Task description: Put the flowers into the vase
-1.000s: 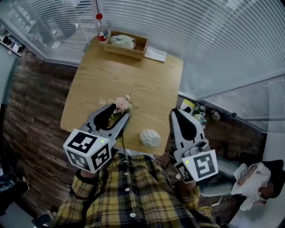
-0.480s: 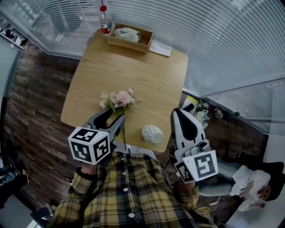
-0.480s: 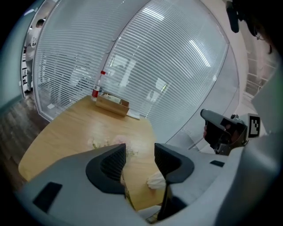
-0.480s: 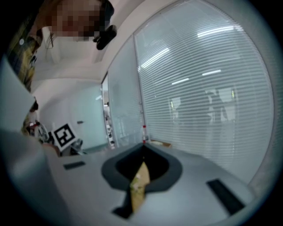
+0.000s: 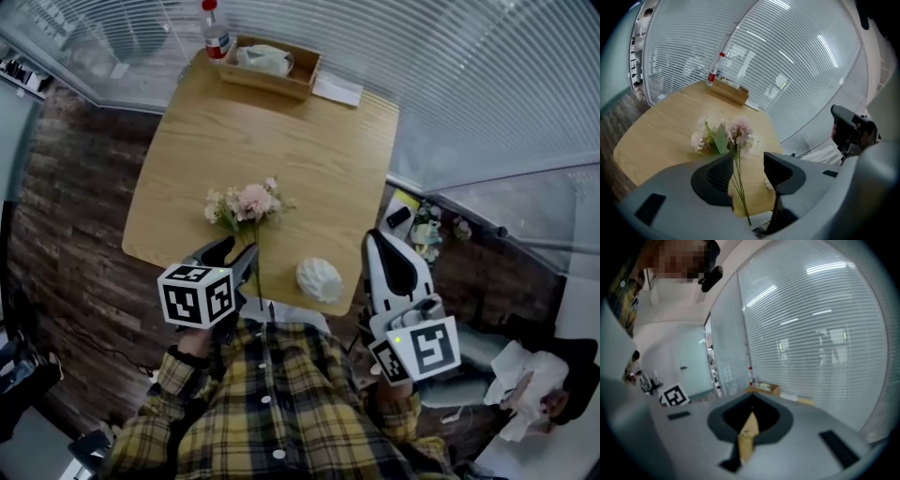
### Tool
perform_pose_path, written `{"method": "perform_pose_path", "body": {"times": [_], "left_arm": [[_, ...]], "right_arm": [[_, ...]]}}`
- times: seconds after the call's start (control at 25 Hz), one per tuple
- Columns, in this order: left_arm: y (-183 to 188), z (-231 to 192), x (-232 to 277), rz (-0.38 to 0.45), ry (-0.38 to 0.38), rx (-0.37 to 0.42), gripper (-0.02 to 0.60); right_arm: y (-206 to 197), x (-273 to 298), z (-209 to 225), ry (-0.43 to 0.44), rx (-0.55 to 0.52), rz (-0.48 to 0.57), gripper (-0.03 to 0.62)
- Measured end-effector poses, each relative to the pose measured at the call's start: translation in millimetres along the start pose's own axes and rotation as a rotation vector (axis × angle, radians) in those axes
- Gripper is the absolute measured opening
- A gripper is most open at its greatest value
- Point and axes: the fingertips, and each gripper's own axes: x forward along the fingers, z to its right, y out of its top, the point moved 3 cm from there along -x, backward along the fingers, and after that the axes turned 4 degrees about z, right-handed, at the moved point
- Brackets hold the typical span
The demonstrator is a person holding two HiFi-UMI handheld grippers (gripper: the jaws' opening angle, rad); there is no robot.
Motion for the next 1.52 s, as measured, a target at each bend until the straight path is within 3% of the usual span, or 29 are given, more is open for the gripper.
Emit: {"method": "perform_pose_path", "body": {"times": [0.36,1.12,1.52], "left_arm": [[-36,-29,33,-0.121,0.047,-0.076,0.193],[-48,-40,66,-0.213,0.081,-0.109,0.187],[-39,-34,68,-0.204,0.054,-0.108,0.049]], "right_arm": [[-12,-1,12,-0.028,0.024,-0.032,0.014],[-25,-2,28,-0.060,0.059,-0.069,0.014],[-29,-7,35,-0.095,0.078,-0.062,0.014]]}}
